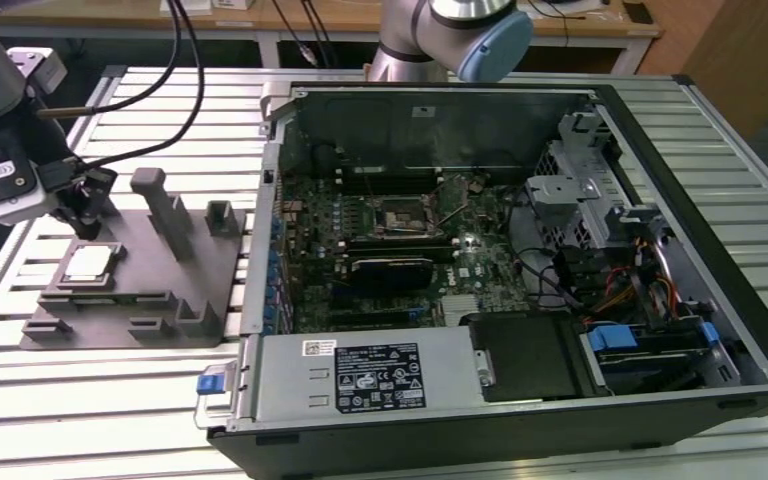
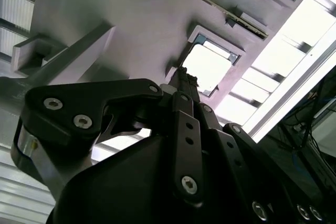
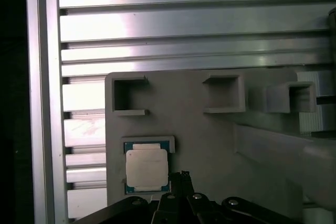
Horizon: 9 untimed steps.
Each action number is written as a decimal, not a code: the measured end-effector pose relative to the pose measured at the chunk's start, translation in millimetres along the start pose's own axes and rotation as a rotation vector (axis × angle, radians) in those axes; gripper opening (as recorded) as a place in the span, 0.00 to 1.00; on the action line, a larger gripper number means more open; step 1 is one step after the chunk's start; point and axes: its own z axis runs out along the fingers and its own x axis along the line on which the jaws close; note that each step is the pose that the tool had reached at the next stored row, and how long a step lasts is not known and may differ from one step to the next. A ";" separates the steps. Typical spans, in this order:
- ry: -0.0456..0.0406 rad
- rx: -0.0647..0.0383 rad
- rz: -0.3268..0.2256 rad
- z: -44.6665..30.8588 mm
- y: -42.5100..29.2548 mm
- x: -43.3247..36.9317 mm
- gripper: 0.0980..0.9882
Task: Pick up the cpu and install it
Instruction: 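Pick up the cpu and move it towards the insertion slot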
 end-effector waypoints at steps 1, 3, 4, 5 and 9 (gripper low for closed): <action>0.0001 0.000 0.000 0.8 -0.3 0.1 0.01; 0.0000 0.000 0.000 2.2 -0.8 0.2 0.01; 0.0000 0.000 0.000 2.9 -1.1 0.2 0.01; 0.0000 0.000 0.000 3.5 -1.3 0.2 0.01; 0.0001 0.000 0.000 6.0 -2.4 0.2 0.01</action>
